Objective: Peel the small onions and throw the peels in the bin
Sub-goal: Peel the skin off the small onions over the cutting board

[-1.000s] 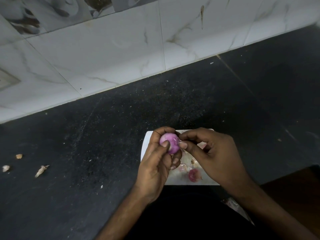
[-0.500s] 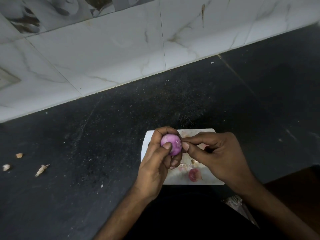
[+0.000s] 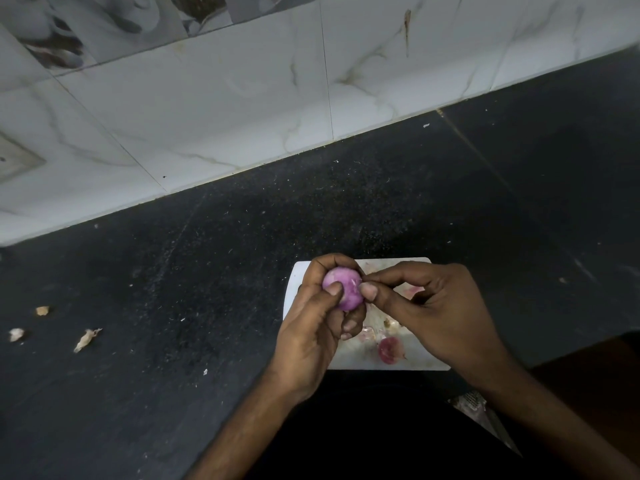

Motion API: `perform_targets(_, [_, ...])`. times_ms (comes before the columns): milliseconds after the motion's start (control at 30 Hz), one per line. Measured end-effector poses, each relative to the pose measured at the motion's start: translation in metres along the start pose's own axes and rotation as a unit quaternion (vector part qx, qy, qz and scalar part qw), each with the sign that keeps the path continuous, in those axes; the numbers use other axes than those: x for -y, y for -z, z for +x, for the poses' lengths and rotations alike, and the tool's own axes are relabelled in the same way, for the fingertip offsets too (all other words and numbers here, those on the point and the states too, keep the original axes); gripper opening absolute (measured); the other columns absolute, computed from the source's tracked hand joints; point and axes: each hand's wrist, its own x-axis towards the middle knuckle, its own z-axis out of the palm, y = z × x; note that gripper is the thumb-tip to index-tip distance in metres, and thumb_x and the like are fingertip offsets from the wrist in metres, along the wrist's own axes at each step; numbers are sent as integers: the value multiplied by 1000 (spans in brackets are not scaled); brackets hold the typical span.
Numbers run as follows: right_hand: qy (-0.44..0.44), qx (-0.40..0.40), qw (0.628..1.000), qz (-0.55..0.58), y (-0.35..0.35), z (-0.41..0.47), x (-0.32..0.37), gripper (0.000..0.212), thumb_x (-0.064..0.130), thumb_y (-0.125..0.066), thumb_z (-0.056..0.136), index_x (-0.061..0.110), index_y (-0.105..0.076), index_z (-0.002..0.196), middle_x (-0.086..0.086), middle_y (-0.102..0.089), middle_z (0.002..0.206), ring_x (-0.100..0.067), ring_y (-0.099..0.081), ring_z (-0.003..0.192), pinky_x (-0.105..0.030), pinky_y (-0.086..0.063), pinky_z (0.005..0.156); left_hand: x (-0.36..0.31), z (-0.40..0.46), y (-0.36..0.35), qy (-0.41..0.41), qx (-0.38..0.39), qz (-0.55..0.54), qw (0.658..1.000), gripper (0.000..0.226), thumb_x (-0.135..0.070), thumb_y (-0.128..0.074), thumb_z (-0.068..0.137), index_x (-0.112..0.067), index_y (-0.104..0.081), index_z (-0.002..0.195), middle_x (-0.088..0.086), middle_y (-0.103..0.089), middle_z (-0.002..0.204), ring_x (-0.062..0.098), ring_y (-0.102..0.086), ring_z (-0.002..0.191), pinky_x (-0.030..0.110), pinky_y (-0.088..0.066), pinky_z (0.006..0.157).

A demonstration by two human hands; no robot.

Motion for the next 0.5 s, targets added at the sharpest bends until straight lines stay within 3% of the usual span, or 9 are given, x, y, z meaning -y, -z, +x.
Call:
perform_targets(167, [-6, -2, 999, 40, 1, 0, -1, 11, 3, -78, 86, 10, -84, 92, 6, -81, 82, -1, -74, 70, -7, -48, 63, -1, 0, -1, -8, 2, -15, 1000, 25, -15, -43, 93, -8, -55, 113, 7, -59, 100, 12, -40, 57, 28, -29, 53])
perform_targets(333, [-12, -9, 1000, 26, 0, 1, 0, 10, 4, -78, 86, 12, -83, 90, 9, -81, 82, -7, -77, 81, -13, -55, 74, 0, 0, 1, 5, 9, -64, 998, 24, -14, -48, 92, -8, -56, 113, 9, -59, 99, 13, -40, 56, 27, -30, 52])
perform_targets(500, [-31, -18, 999, 21, -3, 2, 1, 9, 5, -78, 87, 13, -83, 89, 9, -80, 81, -7, -77, 80, -12, -53, 70, 1, 0, 1, 13, 1, -90, 996, 24, -14, -46, 92, -8, -58, 111, 11, -60, 100, 13, -40, 56, 32, -23, 54])
